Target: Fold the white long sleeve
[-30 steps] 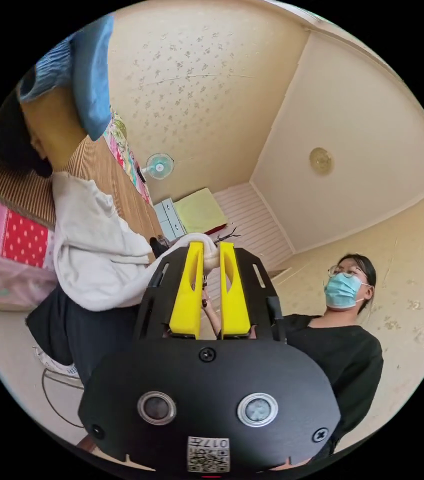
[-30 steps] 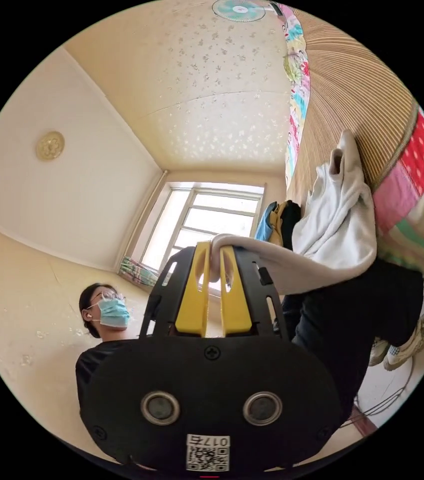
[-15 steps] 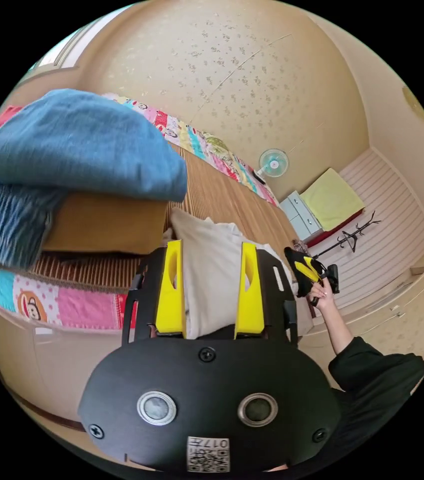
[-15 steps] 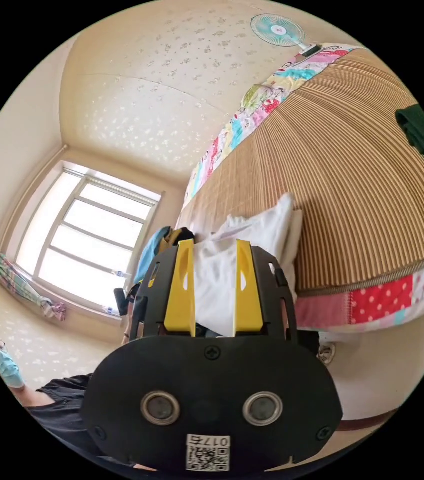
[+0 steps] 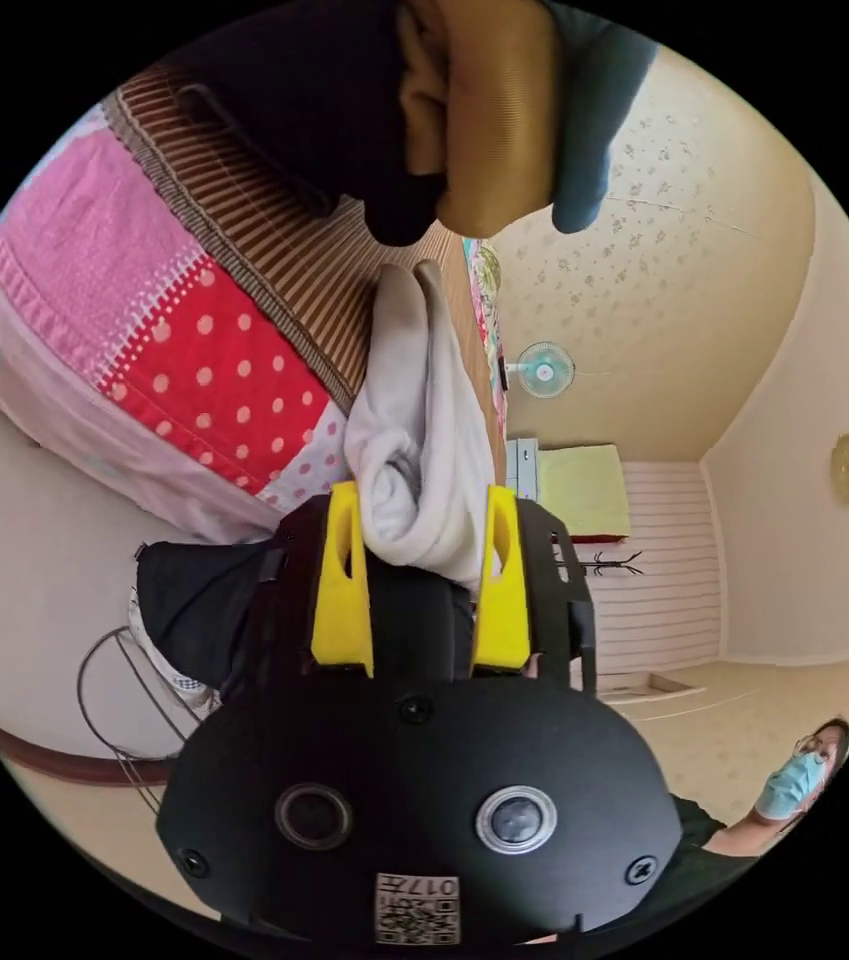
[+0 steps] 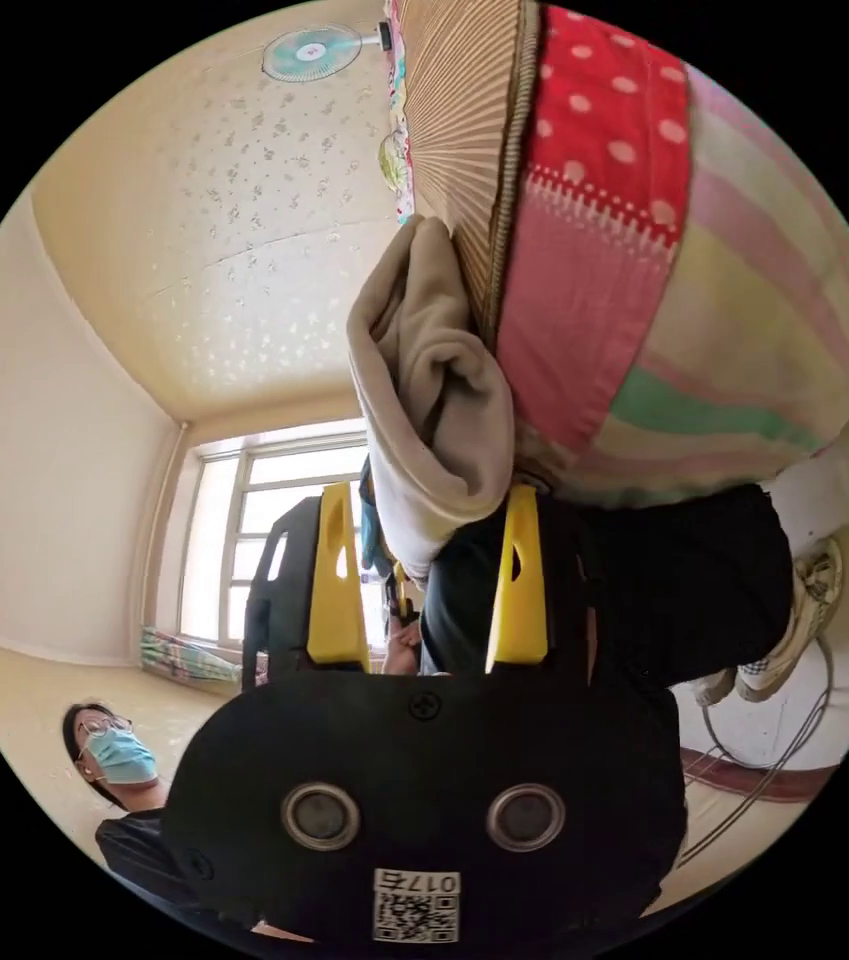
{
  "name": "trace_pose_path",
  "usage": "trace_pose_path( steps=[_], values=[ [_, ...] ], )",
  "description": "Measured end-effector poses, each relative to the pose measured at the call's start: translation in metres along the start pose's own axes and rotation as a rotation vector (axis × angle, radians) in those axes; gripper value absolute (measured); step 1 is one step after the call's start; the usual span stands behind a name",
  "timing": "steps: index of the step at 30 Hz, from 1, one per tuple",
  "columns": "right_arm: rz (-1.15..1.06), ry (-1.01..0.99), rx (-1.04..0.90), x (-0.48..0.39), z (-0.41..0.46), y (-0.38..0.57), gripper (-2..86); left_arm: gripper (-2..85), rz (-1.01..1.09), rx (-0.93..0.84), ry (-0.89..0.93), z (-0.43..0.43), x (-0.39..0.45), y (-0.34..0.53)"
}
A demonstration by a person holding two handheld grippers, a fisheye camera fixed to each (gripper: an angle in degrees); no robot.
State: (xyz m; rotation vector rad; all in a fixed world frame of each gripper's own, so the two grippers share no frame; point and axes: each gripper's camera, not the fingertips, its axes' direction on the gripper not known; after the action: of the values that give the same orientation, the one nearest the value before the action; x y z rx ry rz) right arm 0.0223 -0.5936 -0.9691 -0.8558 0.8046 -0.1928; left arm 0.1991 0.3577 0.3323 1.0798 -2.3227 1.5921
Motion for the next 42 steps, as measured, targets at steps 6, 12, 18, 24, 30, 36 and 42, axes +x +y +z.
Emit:
trace_pose_path(
  steps=[6, 12, 18, 24, 30, 36, 42],
  values=[
    [-0.18, 0.11, -0.029, -0.082, 0.016, -0.011, 2.8, 6.4, 0.084, -0.001, 0.185, -0.02, 0.031, -0.016],
    [-0.39, 0.192, -0.304, -0.172, -0.007, 0.071, 2.2, 6.4, 0.37, -0.185, 0.236, -0.094, 0.115, 0.047],
    [-0.412, 0.393, -0.747, -0.132, -0.022, 0.163, 6.7, 10.8, 0.409, -0.571, 0.04, -0.136, 0.093, 0.145],
    [-0.23, 0.783, -0.658, -0.112, -0.033, 0.155, 9.0, 12.8, 0.238, -0.278, -0.18, -0.179, 0.065, 0.136],
    [-0.391, 0.966, -0.399, -0.171, -0.007, 0.126, 10.4, 14.0, 0.411, -0.225, -0.269, -0.074, 0.121, 0.104],
    [-0.242, 0.814, -0.294, -0.091, 0.023, 0.086, 13.2, 14.3, 0.252, -0.205, -0.403, 0.019, 0.077, 0.058],
    [-0.088, 0.732, -0.3, -0.011, 0.027, 0.106, 7.4, 2.9, 0.29, -0.16, -0.309, 0.032, 0.062, 0.076]
  ],
)
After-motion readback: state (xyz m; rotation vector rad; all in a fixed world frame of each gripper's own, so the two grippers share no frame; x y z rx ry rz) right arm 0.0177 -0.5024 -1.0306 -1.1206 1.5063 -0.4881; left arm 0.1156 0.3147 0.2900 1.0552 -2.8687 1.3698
